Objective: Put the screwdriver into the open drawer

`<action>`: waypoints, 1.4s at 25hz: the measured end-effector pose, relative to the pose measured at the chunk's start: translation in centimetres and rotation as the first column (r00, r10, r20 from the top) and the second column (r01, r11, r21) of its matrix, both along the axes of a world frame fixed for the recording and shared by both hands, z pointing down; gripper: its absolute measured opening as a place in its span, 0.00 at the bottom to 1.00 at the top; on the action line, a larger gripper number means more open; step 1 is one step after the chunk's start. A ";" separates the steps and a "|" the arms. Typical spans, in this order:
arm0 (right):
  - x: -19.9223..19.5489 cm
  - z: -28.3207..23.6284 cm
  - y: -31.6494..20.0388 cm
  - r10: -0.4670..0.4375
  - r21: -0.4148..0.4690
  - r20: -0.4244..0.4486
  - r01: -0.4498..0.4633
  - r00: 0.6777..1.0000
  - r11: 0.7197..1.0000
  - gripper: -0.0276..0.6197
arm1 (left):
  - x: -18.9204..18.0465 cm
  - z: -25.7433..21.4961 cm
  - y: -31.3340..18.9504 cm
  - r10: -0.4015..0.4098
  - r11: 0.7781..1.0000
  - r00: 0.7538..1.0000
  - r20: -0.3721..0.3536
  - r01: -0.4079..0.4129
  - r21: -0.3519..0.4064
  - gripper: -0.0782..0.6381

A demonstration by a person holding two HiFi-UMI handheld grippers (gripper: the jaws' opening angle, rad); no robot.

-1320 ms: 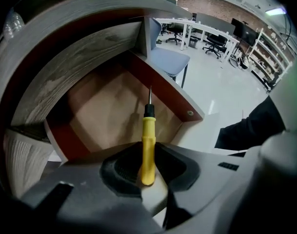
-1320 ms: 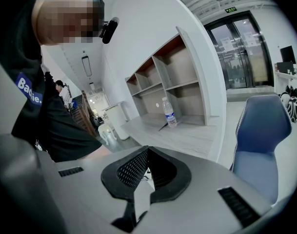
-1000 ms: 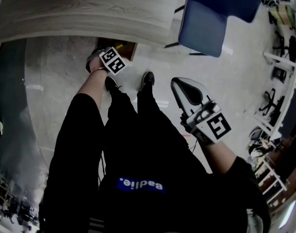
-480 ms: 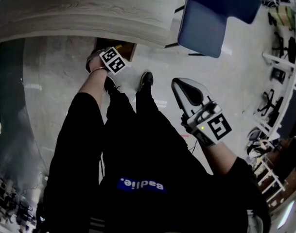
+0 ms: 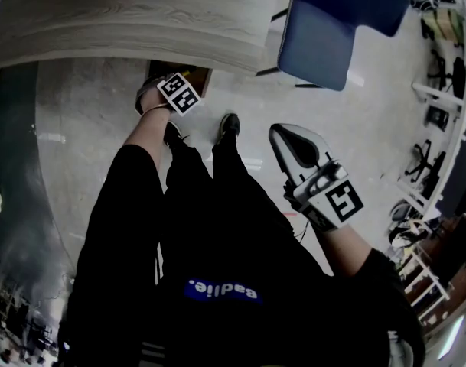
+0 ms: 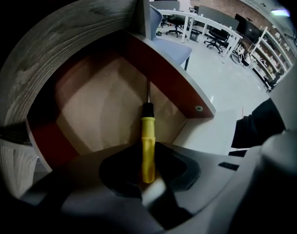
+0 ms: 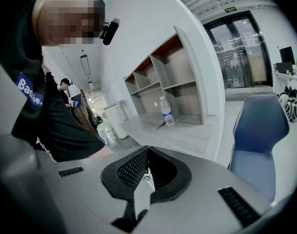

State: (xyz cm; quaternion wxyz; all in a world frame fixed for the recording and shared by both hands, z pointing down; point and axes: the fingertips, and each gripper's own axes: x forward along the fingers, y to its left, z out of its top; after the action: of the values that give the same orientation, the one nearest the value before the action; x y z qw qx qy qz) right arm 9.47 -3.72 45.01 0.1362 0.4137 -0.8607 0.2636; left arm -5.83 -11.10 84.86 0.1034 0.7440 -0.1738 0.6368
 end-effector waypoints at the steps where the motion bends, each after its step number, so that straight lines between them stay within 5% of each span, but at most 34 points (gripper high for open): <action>1: 0.1 0.0 0.0 0.002 0.000 -0.001 -0.002 1.000 1.000 0.09 | -0.1 0.0 -0.1 -0.008 1.000 1.000 -0.004 0.008 -0.001 0.22; 14: 0.2 -0.4 -0.2 0.011 0.029 0.019 -0.011 1.000 1.000 0.09 | 0.2 -0.8 -0.3 -0.018 1.000 0.998 -0.058 0.019 0.017 0.32; 20: -0.5 -1.3 -0.9 -0.005 0.059 0.041 0.003 0.999 0.998 0.09 | -0.6 -3.0 -0.7 -0.097 0.994 0.989 -0.108 0.101 0.030 0.33; 30: -2.0 -4.1 -1.9 -0.052 0.134 0.071 0.042 0.996 0.990 0.09 | -1.5 -7.8 0.2 -0.295 0.951 0.924 -0.244 0.309 0.020 0.32; 35: -2.4 -5.5 -2.2 -0.081 0.169 0.075 0.068 0.994 0.983 0.09 | -1.1 -10.7 1.0 -0.374 0.915 0.866 -0.332 0.404 0.023 0.30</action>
State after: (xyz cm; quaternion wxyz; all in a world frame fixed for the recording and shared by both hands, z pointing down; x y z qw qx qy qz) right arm 7.07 -5.92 39.52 0.0759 0.3800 -0.8994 0.2023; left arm -6.94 -10.10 74.20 0.2223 0.7910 -0.3300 0.4648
